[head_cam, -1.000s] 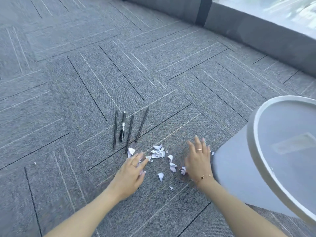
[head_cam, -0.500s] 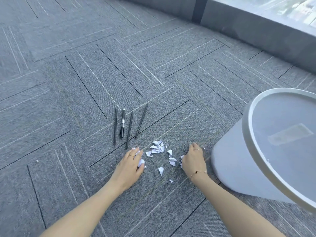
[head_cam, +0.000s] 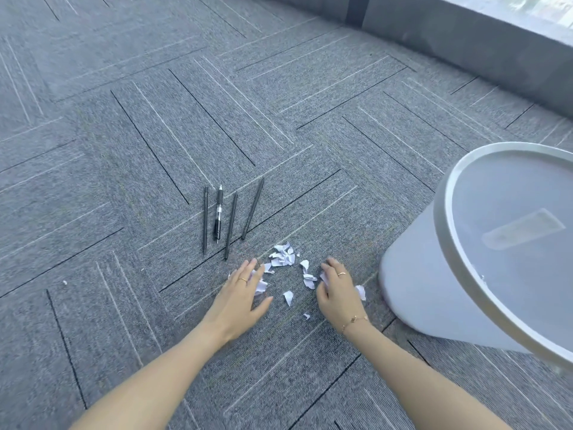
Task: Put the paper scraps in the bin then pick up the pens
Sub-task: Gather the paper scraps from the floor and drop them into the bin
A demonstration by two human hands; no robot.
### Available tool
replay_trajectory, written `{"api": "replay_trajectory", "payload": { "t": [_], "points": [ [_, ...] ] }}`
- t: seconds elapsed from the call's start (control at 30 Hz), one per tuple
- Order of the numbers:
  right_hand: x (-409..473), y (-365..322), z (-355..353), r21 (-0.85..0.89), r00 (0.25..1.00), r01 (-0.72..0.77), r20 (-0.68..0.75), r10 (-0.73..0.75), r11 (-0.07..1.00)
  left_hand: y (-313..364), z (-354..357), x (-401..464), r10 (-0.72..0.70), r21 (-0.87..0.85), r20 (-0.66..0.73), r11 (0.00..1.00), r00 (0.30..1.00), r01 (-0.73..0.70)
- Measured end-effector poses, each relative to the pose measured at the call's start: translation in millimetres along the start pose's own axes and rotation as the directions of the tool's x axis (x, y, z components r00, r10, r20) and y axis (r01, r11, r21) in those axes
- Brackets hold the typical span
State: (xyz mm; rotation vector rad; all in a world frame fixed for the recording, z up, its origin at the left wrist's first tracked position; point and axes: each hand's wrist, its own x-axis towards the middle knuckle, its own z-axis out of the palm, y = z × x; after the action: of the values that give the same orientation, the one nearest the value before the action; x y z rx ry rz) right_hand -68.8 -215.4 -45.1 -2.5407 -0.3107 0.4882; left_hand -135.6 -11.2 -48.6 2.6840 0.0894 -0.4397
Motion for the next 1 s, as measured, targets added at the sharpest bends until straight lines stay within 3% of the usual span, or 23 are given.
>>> {"api": "replay_trajectory", "payload": {
  "t": [0.1,0.17,0.27,0.37,0.53,0.8,1.0],
  "points": [
    [-1,14,-7,-0.035,0.987,0.073,-0.141,-0.077,0.997,-7,-2,-2,0.060,0.047,-0.064,0.997,0.996,-0.057],
    [1,23,-12,-0.074,0.979,0.005,-0.205,-0.020,0.997,-14,-2,0,-0.017,0.043,-0.096,0.999,0.995,0.021],
    [0,28,-6,-0.094,0.983,-0.147,-0.122,0.135,0.985,-16,6,-1,-0.114,0.013,-0.028,0.993,0.993,0.115],
    [-1,18,8,-0.125,0.985,-0.149,-0.111,0.135,0.981,-7,15,3,-0.105,-0.027,-0.027,0.994,0.994,0.104],
    [1,5,22,-0.079,0.999,0.001,-0.040,-0.005,0.997,19,21,25,0.059,-0.046,0.026,0.997,0.998,-0.058],
    [18,19,22,-0.223,0.978,0.210,0.049,-0.204,0.952,5,1,85,0.176,0.055,0.029,0.983,0.984,-0.178],
    [52,19,25,-0.199,0.961,0.189,-0.164,-0.223,0.962,-1,3,117,0.338,0.045,-0.130,0.941,0.932,-0.335]
  ]
}}
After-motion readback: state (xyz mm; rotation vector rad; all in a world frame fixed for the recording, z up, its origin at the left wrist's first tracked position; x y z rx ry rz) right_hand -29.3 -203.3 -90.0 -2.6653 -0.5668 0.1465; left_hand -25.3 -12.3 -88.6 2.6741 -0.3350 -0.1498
